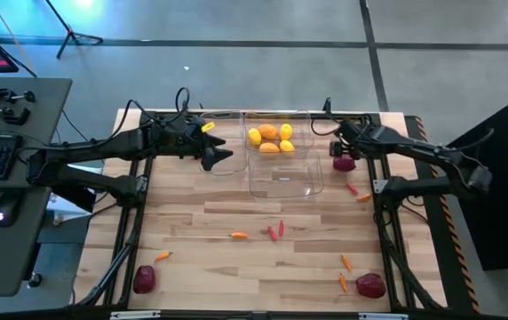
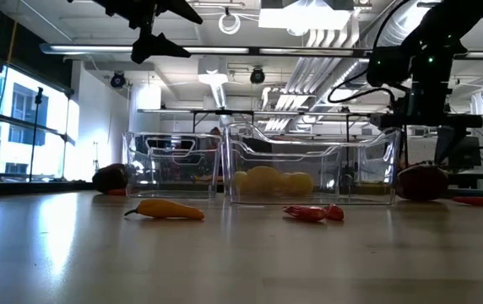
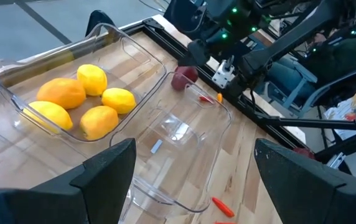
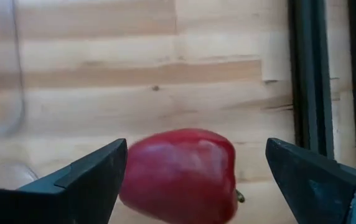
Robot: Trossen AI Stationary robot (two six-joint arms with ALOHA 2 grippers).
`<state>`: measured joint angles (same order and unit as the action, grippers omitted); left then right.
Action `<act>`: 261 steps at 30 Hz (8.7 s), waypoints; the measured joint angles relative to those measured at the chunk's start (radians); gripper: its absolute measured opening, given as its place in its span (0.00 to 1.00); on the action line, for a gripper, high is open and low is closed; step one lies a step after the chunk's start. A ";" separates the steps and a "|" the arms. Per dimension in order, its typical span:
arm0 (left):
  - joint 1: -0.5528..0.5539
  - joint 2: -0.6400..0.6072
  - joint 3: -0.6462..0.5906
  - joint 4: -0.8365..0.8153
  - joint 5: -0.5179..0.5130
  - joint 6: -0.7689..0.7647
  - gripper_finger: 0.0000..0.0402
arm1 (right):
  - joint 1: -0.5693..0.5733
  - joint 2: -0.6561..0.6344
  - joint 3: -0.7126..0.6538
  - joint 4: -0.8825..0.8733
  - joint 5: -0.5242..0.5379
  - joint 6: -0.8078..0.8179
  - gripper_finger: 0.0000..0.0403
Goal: Sort produce into baskets
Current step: Put the apple into the bottom transparent bin
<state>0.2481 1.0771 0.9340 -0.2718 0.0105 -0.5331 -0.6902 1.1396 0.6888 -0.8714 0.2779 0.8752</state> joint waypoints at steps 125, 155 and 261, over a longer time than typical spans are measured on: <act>-0.068 0.002 0.001 0.000 0.088 -0.042 0.78 | 0.670 -0.093 -0.178 1.020 0.314 0.325 0.72; -0.068 -0.039 0.001 0.232 0.143 -0.118 0.78 | 0.488 -0.337 -0.074 1.068 -0.070 -0.080 0.88; -0.065 -0.094 0.002 0.225 0.048 0.100 0.78 | 1.000 0.195 0.587 -0.078 0.251 0.092 0.68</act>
<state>0.1833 0.9829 0.9356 -0.0473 0.0586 -0.4329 0.3096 1.3342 1.2762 -0.9495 0.5286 0.9673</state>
